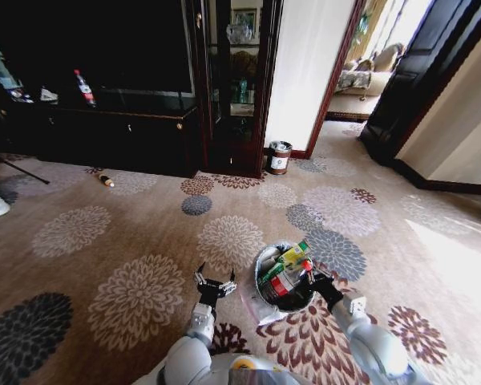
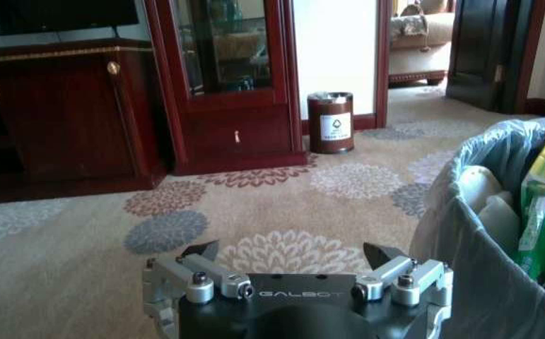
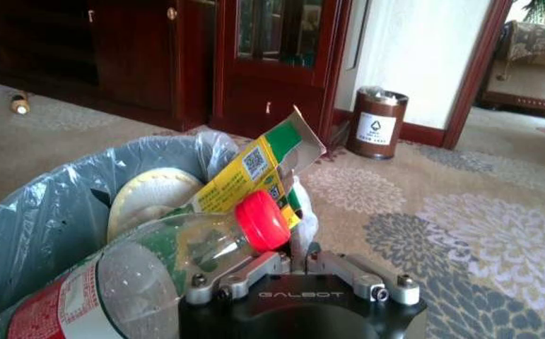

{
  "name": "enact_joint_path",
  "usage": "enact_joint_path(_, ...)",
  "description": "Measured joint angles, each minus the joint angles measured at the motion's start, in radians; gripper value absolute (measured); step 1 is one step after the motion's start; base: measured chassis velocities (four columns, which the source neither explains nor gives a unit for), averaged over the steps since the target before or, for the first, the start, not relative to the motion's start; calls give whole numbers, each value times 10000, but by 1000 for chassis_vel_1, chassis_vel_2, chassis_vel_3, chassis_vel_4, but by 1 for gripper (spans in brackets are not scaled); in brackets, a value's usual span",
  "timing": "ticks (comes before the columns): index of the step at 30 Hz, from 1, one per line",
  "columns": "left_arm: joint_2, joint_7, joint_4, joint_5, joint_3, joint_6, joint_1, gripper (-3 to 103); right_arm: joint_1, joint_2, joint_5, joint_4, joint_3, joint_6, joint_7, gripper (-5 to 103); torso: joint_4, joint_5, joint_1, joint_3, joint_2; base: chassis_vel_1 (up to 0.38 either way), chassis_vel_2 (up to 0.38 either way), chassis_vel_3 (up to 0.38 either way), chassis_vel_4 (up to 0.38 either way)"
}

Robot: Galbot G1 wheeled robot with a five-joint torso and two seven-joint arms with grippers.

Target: Pick up the trash from the ground and place it into the trash bin.

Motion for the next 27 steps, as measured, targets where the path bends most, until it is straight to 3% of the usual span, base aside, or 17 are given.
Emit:
enact_joint_path(13,-419,126,177,414,74,-168,-18,100,-25,-56,-210,-83,-216,23,9,2,2,2,1,0,0,48,40,-39,-40)
enact_joint_path(27,-326,236,305,356,349,-130,-292,100,-246,66,-300,-40,-44,73,41,2,4,3,1,1,0,250,243,-252,-264)
